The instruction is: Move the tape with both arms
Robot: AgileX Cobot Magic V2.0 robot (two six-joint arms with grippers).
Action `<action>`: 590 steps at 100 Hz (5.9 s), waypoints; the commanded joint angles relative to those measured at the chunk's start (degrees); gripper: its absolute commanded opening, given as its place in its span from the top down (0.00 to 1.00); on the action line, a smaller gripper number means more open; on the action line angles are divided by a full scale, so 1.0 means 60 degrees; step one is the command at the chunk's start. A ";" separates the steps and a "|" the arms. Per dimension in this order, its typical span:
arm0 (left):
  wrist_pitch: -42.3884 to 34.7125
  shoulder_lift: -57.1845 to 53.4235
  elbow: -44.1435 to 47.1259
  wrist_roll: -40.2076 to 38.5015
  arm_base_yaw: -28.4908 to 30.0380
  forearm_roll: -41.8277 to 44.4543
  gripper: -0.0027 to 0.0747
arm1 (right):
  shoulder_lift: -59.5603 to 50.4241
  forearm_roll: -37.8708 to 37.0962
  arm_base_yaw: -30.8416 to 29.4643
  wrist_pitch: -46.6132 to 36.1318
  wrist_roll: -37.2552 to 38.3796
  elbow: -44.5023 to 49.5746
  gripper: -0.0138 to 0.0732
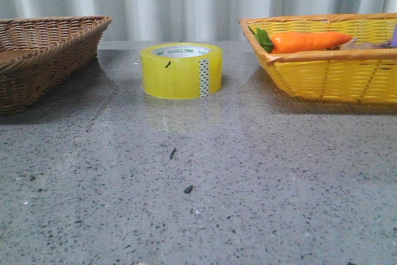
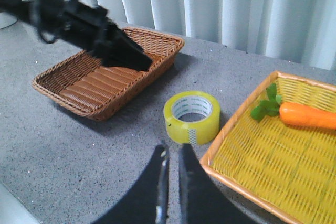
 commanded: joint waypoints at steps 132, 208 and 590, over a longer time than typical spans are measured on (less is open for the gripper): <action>0.0664 0.0511 -0.4868 -0.1216 0.0778 0.1334 0.99 | 0.0119 -0.0540 -0.0030 -0.0299 0.0057 -0.0183 0.89; 0.2015 0.0538 -0.1529 -0.1804 0.4315 0.2854 0.61 | 0.0324 -0.0903 -0.0030 -0.0447 0.0041 -0.0183 0.89; -0.5335 -1.5233 1.4374 -0.2976 0.1900 0.3434 0.99 | -0.4548 -0.2822 -0.0511 -0.4906 0.0041 0.5708 0.89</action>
